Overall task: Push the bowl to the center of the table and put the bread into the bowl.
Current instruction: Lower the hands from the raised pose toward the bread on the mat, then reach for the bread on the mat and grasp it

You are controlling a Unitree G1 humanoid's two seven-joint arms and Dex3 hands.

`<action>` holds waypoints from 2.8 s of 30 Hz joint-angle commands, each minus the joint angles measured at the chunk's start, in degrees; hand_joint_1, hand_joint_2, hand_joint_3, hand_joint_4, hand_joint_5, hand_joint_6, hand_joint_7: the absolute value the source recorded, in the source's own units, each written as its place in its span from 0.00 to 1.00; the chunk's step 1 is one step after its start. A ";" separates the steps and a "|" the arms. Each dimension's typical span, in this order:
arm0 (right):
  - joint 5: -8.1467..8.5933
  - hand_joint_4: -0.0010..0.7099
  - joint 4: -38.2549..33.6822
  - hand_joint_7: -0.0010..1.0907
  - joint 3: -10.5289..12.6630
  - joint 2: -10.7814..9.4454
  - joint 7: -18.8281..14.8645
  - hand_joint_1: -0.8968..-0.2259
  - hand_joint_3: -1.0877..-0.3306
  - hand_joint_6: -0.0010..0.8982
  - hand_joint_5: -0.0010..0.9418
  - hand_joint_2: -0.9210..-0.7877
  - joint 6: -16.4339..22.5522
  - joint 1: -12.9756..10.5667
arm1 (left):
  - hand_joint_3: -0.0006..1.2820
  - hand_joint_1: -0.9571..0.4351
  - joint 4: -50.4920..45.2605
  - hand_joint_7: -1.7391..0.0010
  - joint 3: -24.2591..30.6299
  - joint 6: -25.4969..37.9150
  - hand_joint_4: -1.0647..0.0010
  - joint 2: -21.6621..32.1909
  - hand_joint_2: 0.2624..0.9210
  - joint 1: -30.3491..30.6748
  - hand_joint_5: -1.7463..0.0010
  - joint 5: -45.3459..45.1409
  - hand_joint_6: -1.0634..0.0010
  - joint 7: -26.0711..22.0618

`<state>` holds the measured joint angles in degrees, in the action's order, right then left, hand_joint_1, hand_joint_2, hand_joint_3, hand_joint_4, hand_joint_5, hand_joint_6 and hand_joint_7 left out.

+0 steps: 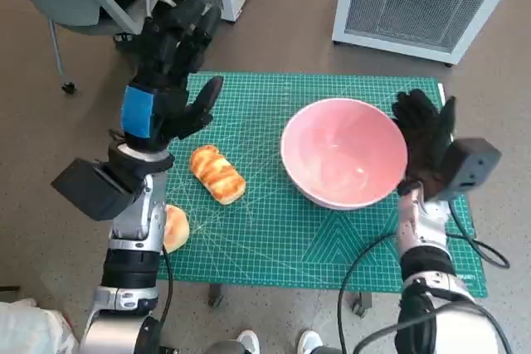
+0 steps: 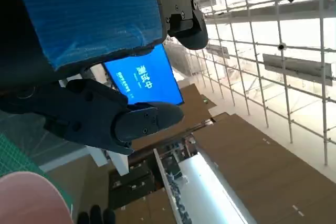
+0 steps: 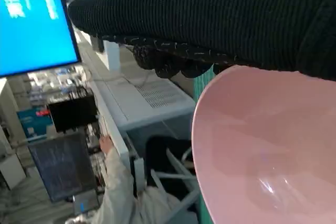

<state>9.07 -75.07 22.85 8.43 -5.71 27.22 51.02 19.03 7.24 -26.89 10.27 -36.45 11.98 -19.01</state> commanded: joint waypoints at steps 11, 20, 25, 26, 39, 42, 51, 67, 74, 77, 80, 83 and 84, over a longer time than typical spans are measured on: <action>-1.61 0.37 -1.35 0.24 -1.55 -1.41 1.95 0.57 0.38 0.22 0.01 0.00 -3.77 1.29 | 0.40 0.44 -3.83 0.52 1.34 2.76 0.75 0.99 1.00 2.58 0.97 0.70 1.00 0.90; -3.65 0.38 -0.93 0.26 -2.95 0.42 3.62 0.56 0.38 0.22 0.01 0.00 -3.34 2.26 | 0.39 0.45 -5.23 0.51 2.48 3.90 0.74 2.07 0.99 3.78 0.96 0.83 1.00 0.78; -4.46 0.41 0.69 0.30 -4.40 1.27 4.38 0.57 0.37 0.19 0.01 0.00 -0.06 3.81 | 0.43 0.46 -4.77 0.50 2.54 3.33 0.81 4.48 0.94 3.84 0.86 -1.21 1.00 0.24; -4.55 0.42 1.01 0.33 -4.65 1.33 4.41 0.57 0.36 0.17 0.01 0.00 0.63 4.03 | 0.44 0.46 -4.68 0.49 2.46 3.22 0.87 5.01 0.93 3.83 0.78 -1.57 1.00 0.09; -3.36 0.39 10.88 0.55 -8.21 2.50 -6.28 0.50 0.34 0.02 0.01 0.00 20.60 4.50 | 0.39 0.46 -0.72 0.48 -1.86 3.96 0.92 19.32 0.90 1.29 0.65 -10.98 1.00 -8.38; -1.36 0.41 13.92 0.56 -8.48 1.85 -10.29 0.44 0.39 0.04 0.02 0.00 24.29 3.70 | 0.34 0.47 0.77 0.49 -3.34 3.89 0.87 21.53 0.93 0.57 0.70 -12.94 1.00 -10.13; 3.98 0.45 23.06 0.56 -10.63 0.59 -19.39 0.41 0.46 0.08 0.02 0.00 28.76 0.86 | 0.15 0.52 10.49 0.59 -8.97 -1.38 0.71 25.85 1.00 -3.84 0.87 -19.71 0.92 -14.02; 6.17 0.48 34.05 0.55 -13.41 0.46 -21.87 0.41 0.49 0.11 0.03 0.00 26.64 -3.71 | 0.00 0.59 24.53 0.89 -17.92 -6.08 0.66 27.16 0.84 -12.08 1.00 -28.58 0.68 -18.04; 5.56 0.49 34.10 0.54 -13.51 1.00 -21.19 0.42 0.49 0.12 0.02 0.00 26.70 -3.92 | 0.00 0.57 28.55 0.96 -22.05 -8.44 0.67 26.86 0.81 -14.42 1.00 -34.90 0.63 -14.46; 5.16 0.49 33.97 0.54 -13.44 1.11 -20.72 0.42 0.49 0.12 0.02 0.00 26.68 -3.96 | 0.00 0.57 30.34 0.97 -23.70 -9.45 0.67 26.64 0.81 -15.38 1.00 -37.48 0.61 -12.57; 4.71 0.49 33.76 0.54 -13.38 1.17 -20.21 0.42 0.49 0.12 0.02 0.00 26.80 -4.03 | 0.00 0.56 31.86 0.97 -25.15 -10.12 0.67 26.18 0.81 -16.16 1.00 -39.51 0.61 -10.93; 4.00 0.49 33.62 0.54 -13.39 1.26 -19.56 0.42 0.49 0.12 0.02 0.00 27.04 -4.10 | 0.00 0.55 33.34 0.97 -26.28 -10.54 0.67 25.62 0.80 -16.83 1.00 -40.80 0.59 -9.77; 3.78 0.49 33.59 0.54 -13.37 1.28 -19.38 0.43 0.49 0.12 0.02 0.00 27.08 -4.11 | 0.00 0.55 33.80 0.97 -26.61 -10.63 0.67 25.46 0.79 -17.04 1.00 -41.14 0.59 -9.47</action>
<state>13.97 -40.92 9.64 9.07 -25.81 54.54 48.33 51.44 -18.18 -36.58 36.23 -51.87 -27.57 -29.83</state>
